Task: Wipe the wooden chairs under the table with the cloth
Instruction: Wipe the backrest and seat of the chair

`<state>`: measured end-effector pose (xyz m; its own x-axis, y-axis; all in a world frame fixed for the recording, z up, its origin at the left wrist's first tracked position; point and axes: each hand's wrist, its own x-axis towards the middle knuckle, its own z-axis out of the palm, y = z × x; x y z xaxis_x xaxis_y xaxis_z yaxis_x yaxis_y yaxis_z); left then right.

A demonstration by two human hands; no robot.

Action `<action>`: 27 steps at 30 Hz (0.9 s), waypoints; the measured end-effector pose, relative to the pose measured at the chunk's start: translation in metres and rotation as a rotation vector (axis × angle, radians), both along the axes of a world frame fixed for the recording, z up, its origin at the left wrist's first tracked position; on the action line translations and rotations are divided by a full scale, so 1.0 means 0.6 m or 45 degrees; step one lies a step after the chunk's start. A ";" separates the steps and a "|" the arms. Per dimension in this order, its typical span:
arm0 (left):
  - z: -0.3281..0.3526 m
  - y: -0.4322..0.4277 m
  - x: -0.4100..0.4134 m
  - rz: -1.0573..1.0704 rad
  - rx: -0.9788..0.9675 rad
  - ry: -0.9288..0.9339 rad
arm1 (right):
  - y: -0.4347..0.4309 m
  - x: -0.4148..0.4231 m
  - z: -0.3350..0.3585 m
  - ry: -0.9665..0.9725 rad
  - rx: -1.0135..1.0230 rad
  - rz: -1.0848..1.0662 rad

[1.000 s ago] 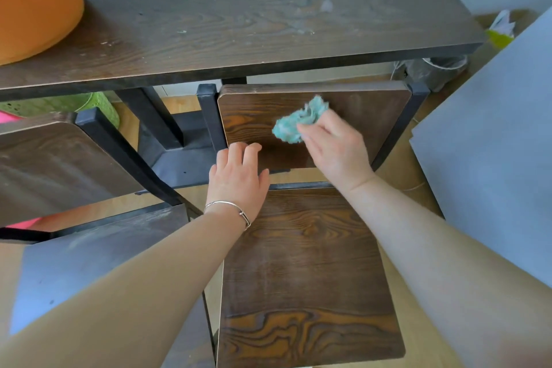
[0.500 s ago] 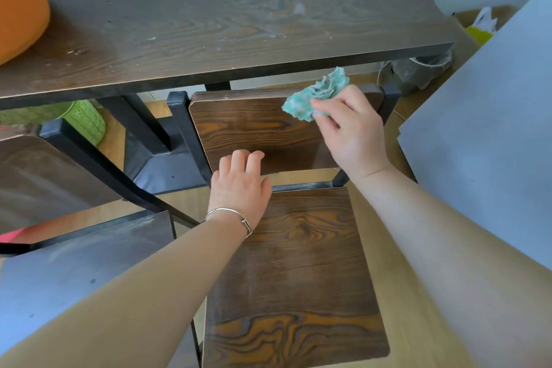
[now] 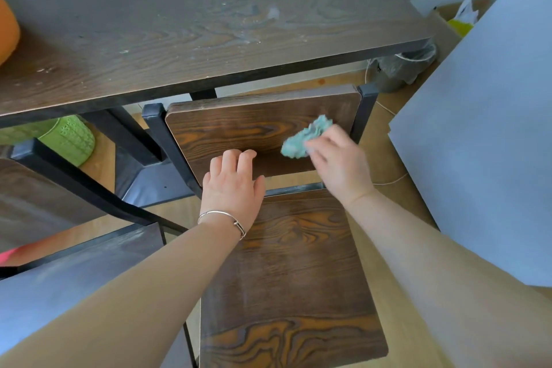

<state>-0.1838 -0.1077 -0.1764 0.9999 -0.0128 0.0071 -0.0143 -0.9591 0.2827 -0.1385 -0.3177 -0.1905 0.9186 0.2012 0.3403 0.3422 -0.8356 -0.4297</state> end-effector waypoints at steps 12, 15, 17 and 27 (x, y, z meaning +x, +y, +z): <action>-0.002 -0.021 0.009 0.014 -0.100 -0.031 | -0.045 -0.016 -0.081 0.051 -0.260 0.115; -0.003 -0.026 0.011 0.010 -0.076 -0.034 | -0.041 -0.019 -0.079 0.197 -0.295 0.076; -0.001 -0.028 0.009 0.007 -0.081 -0.047 | -0.048 -0.012 -0.047 0.104 -0.195 0.065; 0.010 -0.037 -0.003 -0.004 -0.100 -0.025 | -0.086 0.020 0.023 -0.218 -0.112 -0.037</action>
